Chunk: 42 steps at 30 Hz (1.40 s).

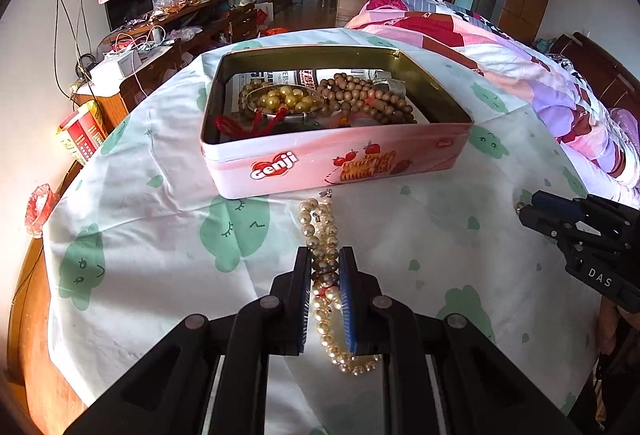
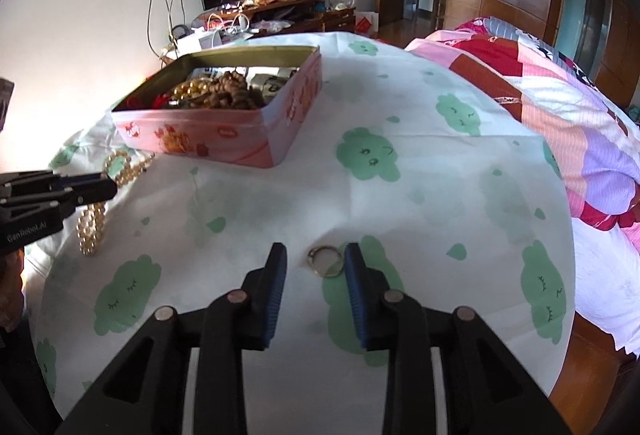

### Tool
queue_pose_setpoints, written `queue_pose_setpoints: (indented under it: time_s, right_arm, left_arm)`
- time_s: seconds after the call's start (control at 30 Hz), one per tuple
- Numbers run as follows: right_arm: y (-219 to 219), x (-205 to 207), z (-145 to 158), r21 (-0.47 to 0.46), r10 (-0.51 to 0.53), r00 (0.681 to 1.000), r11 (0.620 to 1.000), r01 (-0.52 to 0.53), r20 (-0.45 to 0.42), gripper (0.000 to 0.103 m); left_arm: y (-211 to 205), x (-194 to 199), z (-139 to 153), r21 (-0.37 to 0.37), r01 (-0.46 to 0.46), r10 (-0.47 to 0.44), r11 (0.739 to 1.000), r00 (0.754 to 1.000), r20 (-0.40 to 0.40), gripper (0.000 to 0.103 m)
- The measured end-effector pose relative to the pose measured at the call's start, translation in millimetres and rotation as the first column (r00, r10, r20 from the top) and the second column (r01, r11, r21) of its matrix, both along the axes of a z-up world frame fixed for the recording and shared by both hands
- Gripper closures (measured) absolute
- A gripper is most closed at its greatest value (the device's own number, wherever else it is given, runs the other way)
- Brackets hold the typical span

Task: Organize jewelry

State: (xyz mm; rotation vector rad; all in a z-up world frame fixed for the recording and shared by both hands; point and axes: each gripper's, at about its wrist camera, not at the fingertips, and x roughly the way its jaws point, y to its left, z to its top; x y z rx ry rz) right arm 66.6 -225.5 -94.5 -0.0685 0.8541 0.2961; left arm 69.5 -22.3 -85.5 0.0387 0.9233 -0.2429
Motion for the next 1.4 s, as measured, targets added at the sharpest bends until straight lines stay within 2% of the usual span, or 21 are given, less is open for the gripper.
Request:
queue_pose_setpoints:
  time_s: [0.2,0.23,0.27,0.33,0.37,0.6,0.63,0.67,0.7,0.73,0.87,0.93,0.97,1.23,1.3,1.4]
  right_arm:
    - [6,5,-5,-0.028,0.013,0.999,1.000,-0.014,-0.031,0.072]
    - [6,4,-5,-0.029,0.014,0.999,0.999,-0.015,-0.030,0.074]
    - [6,4,-5,-0.029,0.015,1.000,0.999,-0.015,-0.027,0.082]
    - [5,3,-5,-0.023,0.017,1.000,1.000,-0.018,-0.022,0.085]
    - [5,2,-4,-0.022,0.022,1.000,0.999,-0.023,-0.017,0.090]
    - [6,1,-2,-0.016,0.029,1.000,0.999,-0.029,-0.006,0.090]
    - [6,1,-2,-0.009,0.035,0.999,0.999,-0.035,-0.007,0.089]
    - [7,2,-2,-0.012,0.041,0.999,0.999,-0.041,-0.012,0.079]
    - [10,1,-3,-0.021,0.046,0.999,0.999,-0.047,-0.015,0.064]
    - [12,1,-2,-0.031,0.052,0.999,0.998,-0.053,-0.014,0.061]
    - [15,7,-4,-0.059,0.061,0.998,0.996,-0.062,-0.022,0.062]
    - [15,7,-5,-0.053,0.072,0.997,0.996,-0.074,-0.027,0.079]
    - [16,6,-5,-0.063,0.074,0.997,0.995,-0.075,-0.020,0.081]
    - [20,-4,5,-0.053,0.093,0.995,0.994,-0.091,0.035,0.083]
    - [24,-6,12,-0.053,0.100,0.993,0.994,-0.097,0.055,0.083]
    - [27,-8,23,-0.047,0.106,0.991,0.994,-0.102,0.086,0.083]
  left_arm:
    - [0,-2,0,-0.002,0.006,-0.006,1.000,1.000,0.000,0.090]
    - [0,-2,1,-0.002,0.006,-0.006,1.000,1.000,0.002,0.090]
    - [0,-2,2,-0.003,0.007,-0.007,1.000,1.000,0.004,0.090]
    - [0,-3,4,-0.006,0.011,-0.011,1.000,1.000,0.009,0.090]
    - [-1,-4,5,-0.007,0.012,-0.012,1.000,1.000,0.012,0.090]
    - [-3,-3,7,-0.011,0.020,-0.020,1.000,1.000,0.011,0.090]
    - [-3,-3,7,-0.009,0.021,-0.021,1.000,1.000,0.009,0.090]
    - [-4,-4,6,-0.009,0.022,-0.022,1.000,1.000,0.008,0.090]
    - [-4,-4,6,-0.010,0.022,-0.022,1.000,1.000,0.007,0.090]
    - [-4,-4,5,-0.009,0.022,-0.022,1.000,1.000,0.007,0.090]
    - [-3,-2,2,-0.005,0.017,-0.017,1.000,1.000,0.002,0.090]
    - [-2,-1,1,-0.006,0.013,-0.013,1.000,1.000,-0.004,0.090]
    - [-2,-2,1,-0.007,0.012,-0.012,1.000,1.000,-0.002,0.090]
    - [-1,-7,19,-0.027,0.017,-0.016,0.999,0.999,0.040,0.090]
    - [0,-8,27,-0.031,0.019,-0.017,0.999,0.998,0.056,0.097]
    - [2,-7,40,-0.034,0.023,-0.020,0.999,0.996,0.083,0.097]
